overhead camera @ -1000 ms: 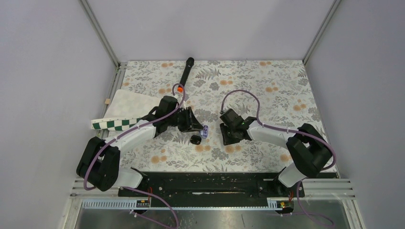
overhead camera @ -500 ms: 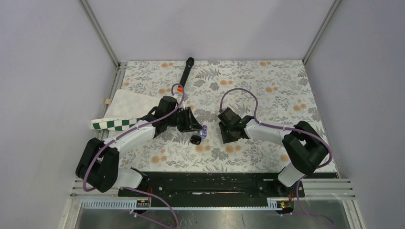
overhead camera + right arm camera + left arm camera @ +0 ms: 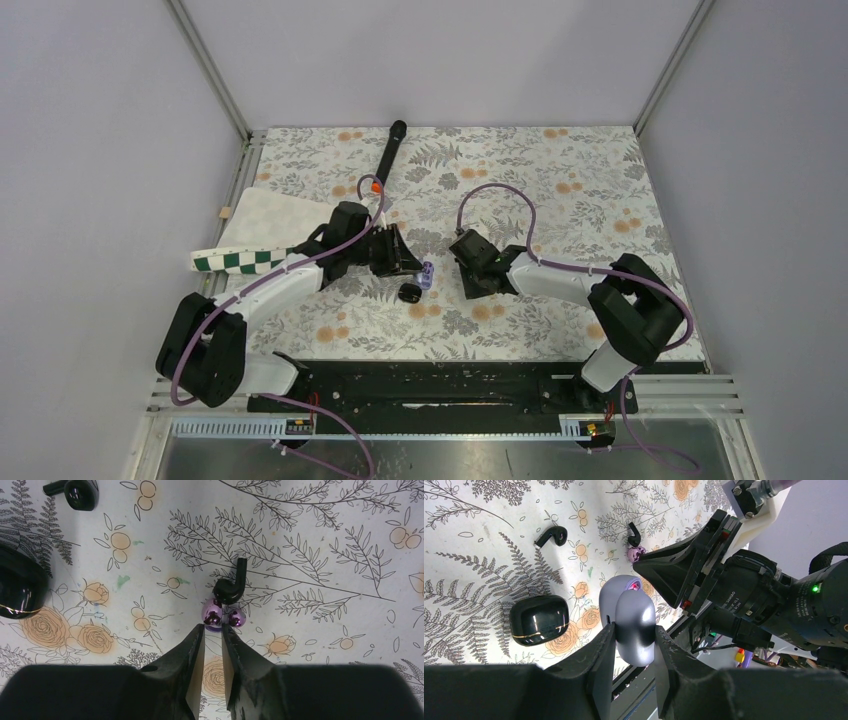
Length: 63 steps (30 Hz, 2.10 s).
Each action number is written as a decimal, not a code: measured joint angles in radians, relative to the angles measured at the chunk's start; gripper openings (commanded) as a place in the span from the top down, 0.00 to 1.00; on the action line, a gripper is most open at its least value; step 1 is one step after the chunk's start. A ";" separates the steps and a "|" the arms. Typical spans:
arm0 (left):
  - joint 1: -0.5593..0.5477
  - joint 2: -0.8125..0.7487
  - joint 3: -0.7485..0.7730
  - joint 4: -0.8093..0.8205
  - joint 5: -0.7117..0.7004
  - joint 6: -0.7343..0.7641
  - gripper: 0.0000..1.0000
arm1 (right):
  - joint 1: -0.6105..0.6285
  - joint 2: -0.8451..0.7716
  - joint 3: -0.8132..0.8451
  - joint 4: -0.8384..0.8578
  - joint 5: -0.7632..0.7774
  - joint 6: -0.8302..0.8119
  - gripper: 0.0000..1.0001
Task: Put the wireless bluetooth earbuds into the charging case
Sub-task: Pick up the left earbud from the center of the board.
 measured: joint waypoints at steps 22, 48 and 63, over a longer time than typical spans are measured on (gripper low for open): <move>0.011 -0.002 -0.011 -0.007 0.000 0.009 1.00 | 0.000 0.006 0.040 -0.002 0.034 0.072 0.65; 0.027 -0.021 -0.027 -0.010 0.001 0.013 1.00 | 0.000 0.009 0.060 -0.037 0.034 0.100 0.87; 0.027 -0.021 -0.018 -0.040 0.045 0.041 1.00 | 0.001 -0.241 0.163 -0.152 -0.251 -0.008 0.88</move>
